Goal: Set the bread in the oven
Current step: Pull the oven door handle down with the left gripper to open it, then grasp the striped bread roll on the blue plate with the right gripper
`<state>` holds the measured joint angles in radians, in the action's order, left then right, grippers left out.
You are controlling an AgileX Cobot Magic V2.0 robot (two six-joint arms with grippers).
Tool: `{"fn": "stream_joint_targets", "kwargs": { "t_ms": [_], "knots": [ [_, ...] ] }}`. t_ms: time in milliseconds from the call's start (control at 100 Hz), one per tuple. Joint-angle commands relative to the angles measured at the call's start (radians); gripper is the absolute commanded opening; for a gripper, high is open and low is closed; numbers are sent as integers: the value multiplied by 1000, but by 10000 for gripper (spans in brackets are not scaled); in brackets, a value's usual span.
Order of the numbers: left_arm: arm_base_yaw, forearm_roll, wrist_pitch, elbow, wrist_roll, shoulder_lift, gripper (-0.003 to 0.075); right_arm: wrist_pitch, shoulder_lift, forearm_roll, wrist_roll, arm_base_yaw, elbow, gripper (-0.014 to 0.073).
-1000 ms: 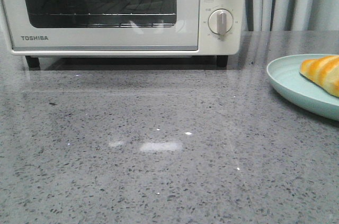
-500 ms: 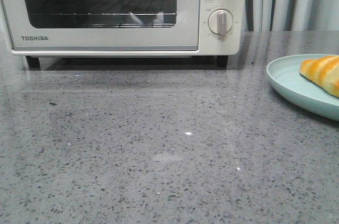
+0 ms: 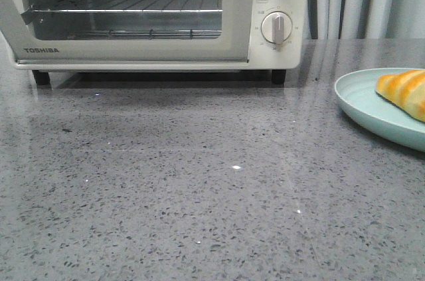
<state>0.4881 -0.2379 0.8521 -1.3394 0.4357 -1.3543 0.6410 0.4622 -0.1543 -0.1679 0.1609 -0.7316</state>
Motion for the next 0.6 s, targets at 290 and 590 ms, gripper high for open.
{"fn": "stream_joint_targets", "kwargs": {
  "t_ms": [290, 590],
  "knots": [
    [-3, -126, 69, -21, 0, 203, -20, -36, 38, -8, -8, 2, -36, 334],
    [-3, -140, 33, 8, 4, 367, -20, 120, 159, -5, -8, 2, -99, 471]
  ]
}}
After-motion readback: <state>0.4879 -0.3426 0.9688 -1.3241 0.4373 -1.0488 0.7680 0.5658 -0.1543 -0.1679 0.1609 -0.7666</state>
